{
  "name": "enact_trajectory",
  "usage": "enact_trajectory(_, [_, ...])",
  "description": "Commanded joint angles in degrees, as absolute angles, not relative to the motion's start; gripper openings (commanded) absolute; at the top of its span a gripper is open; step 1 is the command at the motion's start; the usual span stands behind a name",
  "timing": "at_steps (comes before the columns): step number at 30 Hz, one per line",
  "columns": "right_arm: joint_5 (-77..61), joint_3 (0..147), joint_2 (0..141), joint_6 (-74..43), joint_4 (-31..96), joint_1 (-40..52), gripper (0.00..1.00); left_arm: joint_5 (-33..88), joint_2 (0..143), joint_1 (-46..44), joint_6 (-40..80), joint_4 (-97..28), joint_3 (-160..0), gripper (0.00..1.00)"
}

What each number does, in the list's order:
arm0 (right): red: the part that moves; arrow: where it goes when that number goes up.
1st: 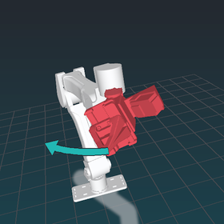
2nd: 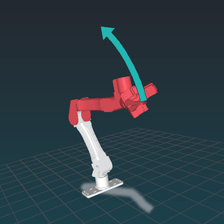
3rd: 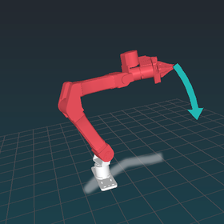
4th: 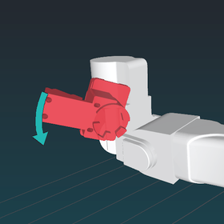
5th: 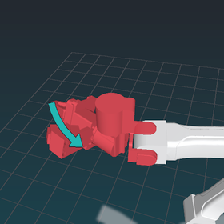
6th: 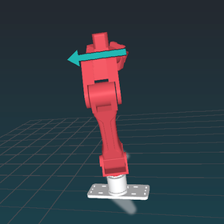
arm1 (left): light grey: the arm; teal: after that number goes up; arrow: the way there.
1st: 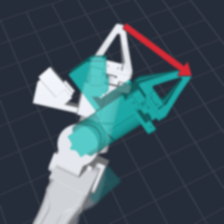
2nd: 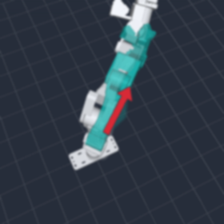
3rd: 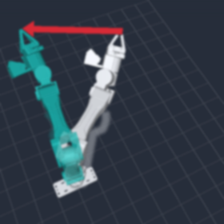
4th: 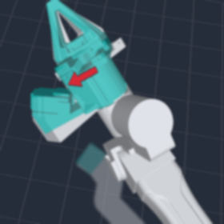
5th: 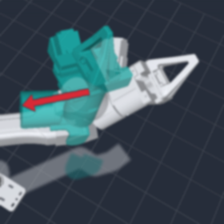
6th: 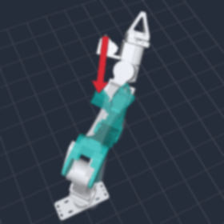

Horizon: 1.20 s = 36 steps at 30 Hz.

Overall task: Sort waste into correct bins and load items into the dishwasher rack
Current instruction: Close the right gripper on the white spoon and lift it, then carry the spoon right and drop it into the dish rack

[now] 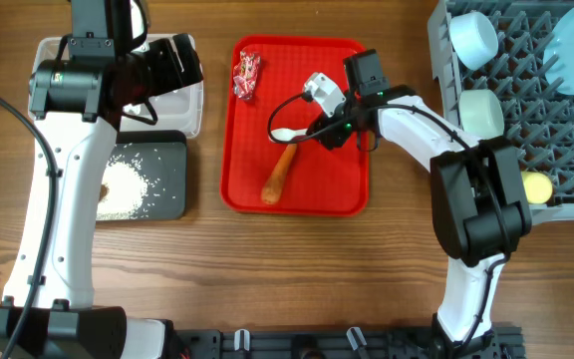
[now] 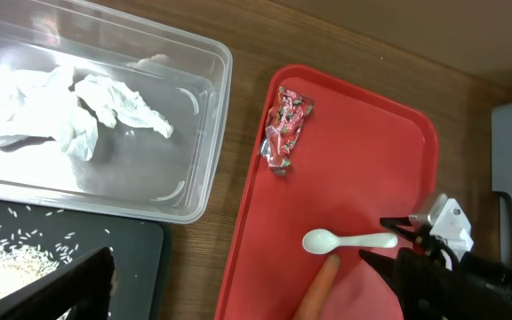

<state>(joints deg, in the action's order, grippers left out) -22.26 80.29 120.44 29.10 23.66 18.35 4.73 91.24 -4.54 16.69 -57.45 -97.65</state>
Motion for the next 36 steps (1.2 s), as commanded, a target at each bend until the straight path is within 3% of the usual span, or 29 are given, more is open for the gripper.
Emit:
enact_trajectory(1, [-25.1, 81.0, 123.5, 31.4, 23.6, 18.7, 0.56, 4.4, 91.7, -4.3, 17.2, -57.3, -97.5, 1.00])
enact_trajectory(12, [-20.3, 80.9, 125.2, 29.3, 26.9, 18.7, 0.40, 4.4, 91.7, -4.3, 17.2, -57.3, -97.5, 1.00])
enact_trajectory(17, [-16.6, 80.9, 125.2, 22.6, 27.7, 18.7, 0.09, 4.4, 91.7, -4.3, 17.2, -57.3, -97.5, 1.00])
enact_trajectory(23, [-16.5, 80.9, 125.1, 17.2, 28.0, 18.7, 0.04, 4.4, 91.7, -4.3, 17.2, -57.3, -97.5, 1.00])
enact_trajectory(36, [-16.5, 86.1, 117.9, 8.8, 37.5, 16.5, 0.04, 4.4, 91.7, -4.3, 17.2, -57.3, -97.5, 1.00])
